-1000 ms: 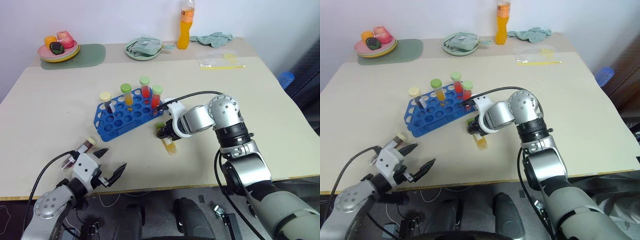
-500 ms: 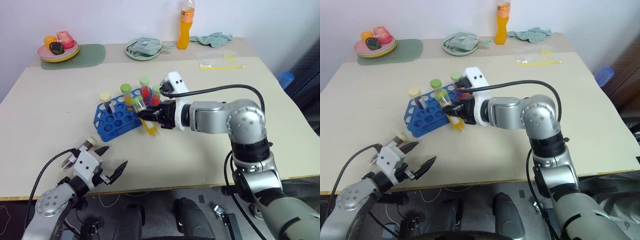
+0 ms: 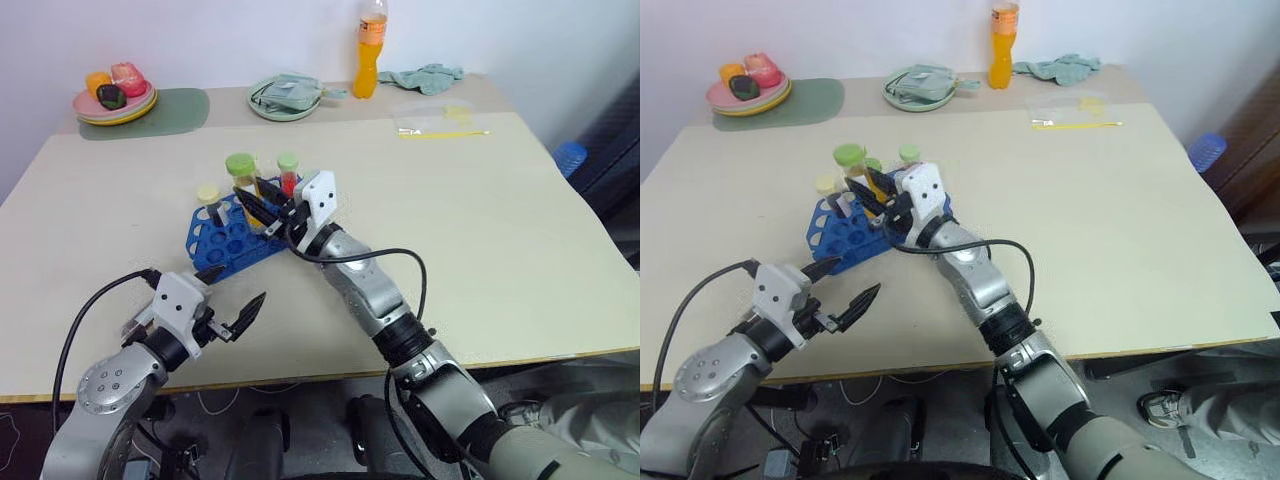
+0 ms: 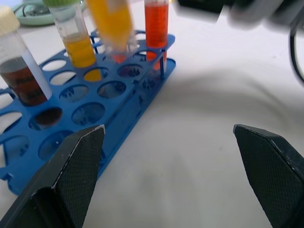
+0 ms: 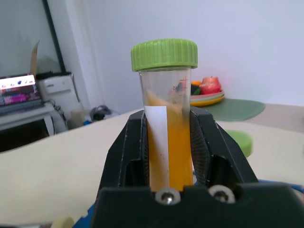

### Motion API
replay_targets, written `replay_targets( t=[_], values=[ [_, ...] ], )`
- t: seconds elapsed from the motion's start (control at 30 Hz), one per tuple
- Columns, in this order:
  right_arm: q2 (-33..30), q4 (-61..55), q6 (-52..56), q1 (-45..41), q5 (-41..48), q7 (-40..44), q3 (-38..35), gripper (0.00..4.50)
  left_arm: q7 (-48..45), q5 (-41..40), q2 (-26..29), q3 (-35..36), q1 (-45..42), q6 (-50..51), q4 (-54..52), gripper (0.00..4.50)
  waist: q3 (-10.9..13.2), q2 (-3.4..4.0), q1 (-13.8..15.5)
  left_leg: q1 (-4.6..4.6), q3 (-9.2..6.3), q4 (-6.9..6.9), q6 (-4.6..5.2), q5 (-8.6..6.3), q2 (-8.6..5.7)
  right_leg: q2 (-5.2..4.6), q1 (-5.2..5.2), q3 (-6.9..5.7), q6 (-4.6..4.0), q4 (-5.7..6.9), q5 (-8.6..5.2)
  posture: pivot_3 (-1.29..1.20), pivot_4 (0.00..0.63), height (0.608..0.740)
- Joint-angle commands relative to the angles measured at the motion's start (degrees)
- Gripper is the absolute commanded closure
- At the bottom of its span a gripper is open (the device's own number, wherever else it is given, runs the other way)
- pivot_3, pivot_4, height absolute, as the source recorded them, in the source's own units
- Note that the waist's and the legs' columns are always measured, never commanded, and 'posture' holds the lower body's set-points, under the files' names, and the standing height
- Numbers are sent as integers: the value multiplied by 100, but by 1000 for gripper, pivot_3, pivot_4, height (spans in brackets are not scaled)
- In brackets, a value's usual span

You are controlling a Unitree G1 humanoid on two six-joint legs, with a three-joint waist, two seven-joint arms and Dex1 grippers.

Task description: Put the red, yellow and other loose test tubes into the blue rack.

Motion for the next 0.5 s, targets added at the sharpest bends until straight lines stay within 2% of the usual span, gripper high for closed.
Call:
replay_targets(
  t=[0.03,0.5],
  values=[
    [208,246,-359,-234,-239,30,-212,3785,109,-100,26,180,8,125,-346,0,0,0,8,0,-1,0,0,0,0,0,0,0,0,0,0,0,150,740],
    [341,1325,-823,-448,-758,-105,-750,3785,256,-178,58,178,-155,443,-513,0,0,1,7,1,-1,0,-2,1,-1,2,0,0,-1,1,0,0,150,740]
  ],
)
